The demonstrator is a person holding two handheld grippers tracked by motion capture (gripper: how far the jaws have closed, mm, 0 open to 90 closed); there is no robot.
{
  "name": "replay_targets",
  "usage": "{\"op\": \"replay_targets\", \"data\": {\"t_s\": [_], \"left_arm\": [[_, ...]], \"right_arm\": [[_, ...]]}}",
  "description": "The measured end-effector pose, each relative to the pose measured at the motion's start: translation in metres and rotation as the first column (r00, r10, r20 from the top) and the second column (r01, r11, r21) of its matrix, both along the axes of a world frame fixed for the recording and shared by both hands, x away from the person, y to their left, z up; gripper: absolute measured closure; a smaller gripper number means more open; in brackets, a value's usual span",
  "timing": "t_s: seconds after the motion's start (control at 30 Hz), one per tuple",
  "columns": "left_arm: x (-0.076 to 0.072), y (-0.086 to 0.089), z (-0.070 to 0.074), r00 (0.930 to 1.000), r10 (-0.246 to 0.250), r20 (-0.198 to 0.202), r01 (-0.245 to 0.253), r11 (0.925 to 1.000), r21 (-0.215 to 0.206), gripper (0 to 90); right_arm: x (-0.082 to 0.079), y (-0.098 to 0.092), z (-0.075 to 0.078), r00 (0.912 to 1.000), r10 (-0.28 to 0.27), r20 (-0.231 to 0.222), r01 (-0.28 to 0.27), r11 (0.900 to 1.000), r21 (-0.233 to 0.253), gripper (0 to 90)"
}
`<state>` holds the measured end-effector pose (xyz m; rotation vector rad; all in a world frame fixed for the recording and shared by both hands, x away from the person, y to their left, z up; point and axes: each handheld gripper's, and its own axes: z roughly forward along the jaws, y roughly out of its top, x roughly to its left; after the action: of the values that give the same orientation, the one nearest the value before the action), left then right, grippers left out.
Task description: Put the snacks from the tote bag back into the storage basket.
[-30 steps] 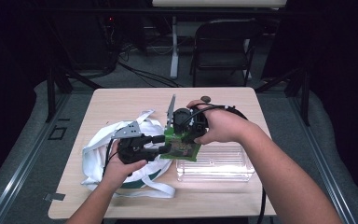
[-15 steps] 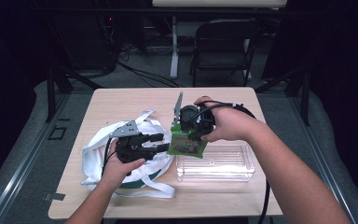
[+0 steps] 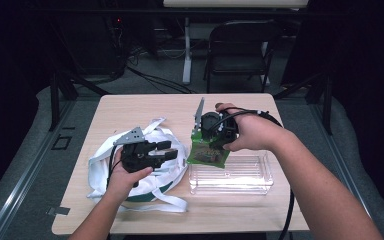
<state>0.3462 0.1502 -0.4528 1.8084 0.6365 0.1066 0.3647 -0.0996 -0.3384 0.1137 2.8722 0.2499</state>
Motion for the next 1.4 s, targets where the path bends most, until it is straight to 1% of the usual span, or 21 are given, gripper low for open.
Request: {"op": "replay_targets", "data": {"t_s": [0.03,0.23,0.33,0.37,0.4,0.43,0.57,0.6,0.63,0.73,0.9,1.03,1.07,1.1,1.2,1.3,1.4], "left_arm": [[0.0,0.001,0.0,1.0,0.002,-0.003,-0.002,1.0,0.001,50.9],[0.001,0.003,0.0,0.9998,0.018,-0.001,-0.018,0.9998,0.009,50.9],[0.002,0.004,0.0,0.9998,0.02,-0.004,-0.02,0.9998,0.01,50.9],[0.002,0.004,-0.001,0.9998,0.019,-0.005,-0.019,0.9998,0.009,50.9],[0.002,0.004,-0.001,0.9998,0.021,-0.007,-0.021,0.9998,0.008,50.8],[0.002,0.004,-0.001,0.9997,0.023,-0.006,-0.023,0.9997,0.004,50.9],[0.002,0.005,0.0,0.9996,0.029,-0.003,-0.029,0.9996,0.004,50.9],[0.003,0.005,-0.001,0.9995,0.03,-0.005,-0.03,0.9995,0.003,50.9],[0.003,0.006,-0.001,0.9995,0.032,-0.005,-0.032,0.9995,0.003,50.8],[0.004,0.006,-0.001,0.9994,0.033,-0.01,-0.033,0.9994,0.008,50.9],[0.005,0.008,-0.002,0.999,0.043,-0.012,-0.043,0.9991,0.007,50.9],[0.005,0.009,-0.003,0.9988,0.046,-0.017,-0.046,0.9989,0.005,50.9],[0.005,0.009,-0.003,0.9988,0.046,-0.015,-0.046,0.9989,0.006,50.9],[0.005,0.009,-0.003,0.9988,0.046,-0.015,-0.046,0.9989,0.006,50.9],[0.006,0.009,-0.003,0.9988,0.046,-0.017,-0.046,0.9989,0.009,50.9],[0.006,0.009,-0.004,0.9986,0.049,-0.02,-0.049,0.9988,0.003,50.9],[0.007,0.01,-0.004,0.9985,0.05,-0.021,-0.05,0.9988,0.006,50.9]], "right_arm": [[0.0,-0.001,0.0,1.0,-0.001,0.002,0.002,1.0,-0.008,74.6],[0.002,-0.008,-0.002,0.9998,-0.019,0.002,0.019,1.0,-0.015,74.6],[0.004,-0.011,-0.002,0.9997,-0.022,0.006,0.022,0.999,-0.032,74.6],[0.004,-0.012,-0.004,0.9996,-0.029,0.004,0.029,0.999,-0.025,74.6],[0.005,-0.013,-0.003,0.9996,-0.027,0.007,0.027,0.999,-0.035,74.6],[0.005,-0.014,-0.004,0.9994,-0.033,0.005,0.034,0.999,-0.03,74.6],[0.007,-0.018,-0.006,0.999,-0.045,0.003,0.045,0.999,-0.03,74.6],[0.008,-0.018,-0.006,0.999,-0.044,0.005,0.044,0.998,-0.039,74.6],[0.008,-0.019,-0.007,0.9989,-0.047,0.006,0.047,0.998,-0.036,74.6],[0.009,-0.02,-0.01,0.9988,-0.049,0.002,0.049,0.997,-0.051,74.6],[0.011,-0.02,-0.015,0.9987,-0.048,0.016,0.049,0.996,-0.074,74.5],[0.015,-0.018,-0.018,0.9985,-0.052,0.02,0.053,0.996,-0.077,74.5],[0.016,-0.017,-0.018,0.9985,-0.047,0.027,0.049,0.995,-0.084,74.5],[0.016,-0.016,-0.019,0.9983,-0.054,0.021,0.055,0.996,-0.073,74.4],[0.019,-0.014,-0.021,0.9985,-0.048,0.027,0.05,0.995,-0.087,74.5],[0.021,-0.012,-0.024,0.9983,-0.051,0.027,0.053,0.995,-0.085,74.5],[0.024,-0.009,-0.027,0.9983,-0.044,0.039,0.047,0.995,-0.09,74.4]]}}
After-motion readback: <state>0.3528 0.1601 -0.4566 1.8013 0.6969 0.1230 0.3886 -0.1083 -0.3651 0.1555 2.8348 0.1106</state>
